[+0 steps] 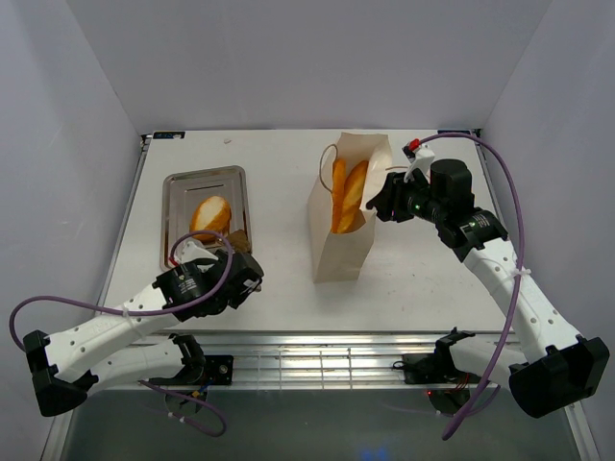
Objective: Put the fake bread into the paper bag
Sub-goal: Pick up the fake bread from the plate.
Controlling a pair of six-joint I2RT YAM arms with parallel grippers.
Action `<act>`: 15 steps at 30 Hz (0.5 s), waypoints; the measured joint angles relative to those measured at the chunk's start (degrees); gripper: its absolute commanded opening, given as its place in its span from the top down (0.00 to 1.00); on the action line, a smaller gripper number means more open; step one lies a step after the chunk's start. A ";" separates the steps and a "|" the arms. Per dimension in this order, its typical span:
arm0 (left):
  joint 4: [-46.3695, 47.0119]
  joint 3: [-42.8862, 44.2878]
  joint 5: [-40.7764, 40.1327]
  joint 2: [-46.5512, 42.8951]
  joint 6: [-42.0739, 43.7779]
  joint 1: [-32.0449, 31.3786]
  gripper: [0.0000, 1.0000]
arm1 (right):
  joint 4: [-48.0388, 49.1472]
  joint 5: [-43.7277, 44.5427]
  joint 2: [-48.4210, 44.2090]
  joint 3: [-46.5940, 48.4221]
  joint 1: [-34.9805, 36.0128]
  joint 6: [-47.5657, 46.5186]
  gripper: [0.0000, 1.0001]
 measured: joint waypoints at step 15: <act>5.01 -0.20 0.11 -0.42 1.99 0.00 0.44 | 0.15 -0.02 0.00 -0.02 0.00 0.02 0.52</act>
